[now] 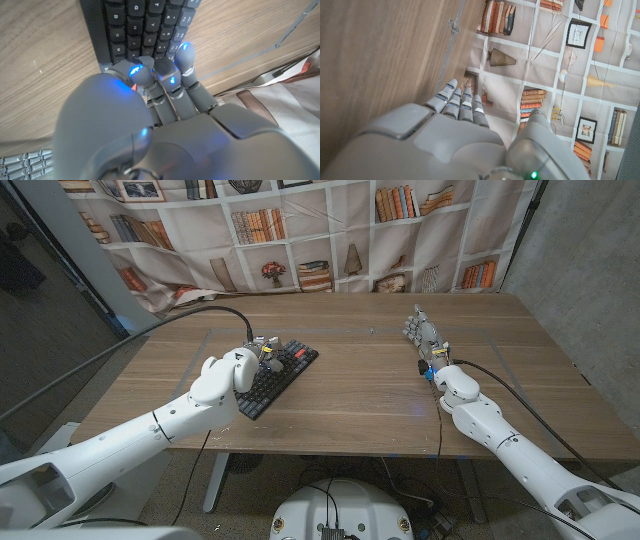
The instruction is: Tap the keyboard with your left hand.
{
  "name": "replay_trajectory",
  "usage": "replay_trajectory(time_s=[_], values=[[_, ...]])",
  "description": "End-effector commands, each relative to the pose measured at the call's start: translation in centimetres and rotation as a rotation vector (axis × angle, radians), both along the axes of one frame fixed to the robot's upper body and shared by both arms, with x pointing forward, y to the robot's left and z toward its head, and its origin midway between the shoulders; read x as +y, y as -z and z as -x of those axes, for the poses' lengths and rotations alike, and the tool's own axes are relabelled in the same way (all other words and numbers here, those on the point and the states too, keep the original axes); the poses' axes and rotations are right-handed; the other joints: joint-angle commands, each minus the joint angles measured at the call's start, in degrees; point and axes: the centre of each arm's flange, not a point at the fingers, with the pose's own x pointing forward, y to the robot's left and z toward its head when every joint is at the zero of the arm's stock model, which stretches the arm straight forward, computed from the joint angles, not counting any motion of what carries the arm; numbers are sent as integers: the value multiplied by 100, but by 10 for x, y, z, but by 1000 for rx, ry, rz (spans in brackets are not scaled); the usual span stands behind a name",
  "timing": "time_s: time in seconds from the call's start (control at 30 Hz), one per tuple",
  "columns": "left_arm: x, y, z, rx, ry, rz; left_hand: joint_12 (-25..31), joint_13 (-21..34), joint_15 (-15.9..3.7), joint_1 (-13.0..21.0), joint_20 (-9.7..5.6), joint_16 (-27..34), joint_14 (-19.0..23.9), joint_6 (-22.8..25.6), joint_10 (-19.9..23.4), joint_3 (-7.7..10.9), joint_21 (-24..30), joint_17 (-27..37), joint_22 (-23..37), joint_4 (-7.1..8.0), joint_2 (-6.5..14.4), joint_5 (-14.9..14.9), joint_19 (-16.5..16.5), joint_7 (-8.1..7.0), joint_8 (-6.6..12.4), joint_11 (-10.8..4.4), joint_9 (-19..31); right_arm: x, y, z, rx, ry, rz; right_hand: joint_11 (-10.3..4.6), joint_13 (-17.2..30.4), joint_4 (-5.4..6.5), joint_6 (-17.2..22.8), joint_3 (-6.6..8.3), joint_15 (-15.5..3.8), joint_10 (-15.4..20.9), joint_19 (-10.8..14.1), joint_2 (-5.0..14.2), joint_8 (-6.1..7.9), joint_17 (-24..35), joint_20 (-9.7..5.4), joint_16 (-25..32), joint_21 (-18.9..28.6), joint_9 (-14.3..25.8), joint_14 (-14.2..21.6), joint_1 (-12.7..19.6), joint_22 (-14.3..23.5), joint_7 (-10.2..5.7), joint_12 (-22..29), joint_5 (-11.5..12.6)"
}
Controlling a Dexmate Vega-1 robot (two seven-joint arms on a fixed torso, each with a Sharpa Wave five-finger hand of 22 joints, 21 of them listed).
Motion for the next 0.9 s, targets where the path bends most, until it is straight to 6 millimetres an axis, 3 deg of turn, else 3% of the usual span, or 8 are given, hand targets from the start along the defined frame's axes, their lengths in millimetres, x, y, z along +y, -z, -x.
replay_trajectory(time_s=[0.03,0.9], values=[[-1,1,0,-8,14,4,30,19,-18,-37,-438,5,10,67,-19,47,33,-11,-25,0,26,-16,-36,-22,22,0,8,0,1,4,-10,1,3,-26,27,-24,38,1,3,40,27,6,-10,33,-25,-4,1,18,47,23,29,15,-13,-24],[-6,3,-9,10,32,10,36,-113,-27,-121,-439,-5,19,124,-44,106,41,10,-124,-17,52,-121,-54,-24,2,-4,11,-4,3,6,-12,11,-23,-19,28,-26,42,-5,12,50,36,3,-14,35,-21,-8,-23,18,48,11,30,9,-21,-26]])
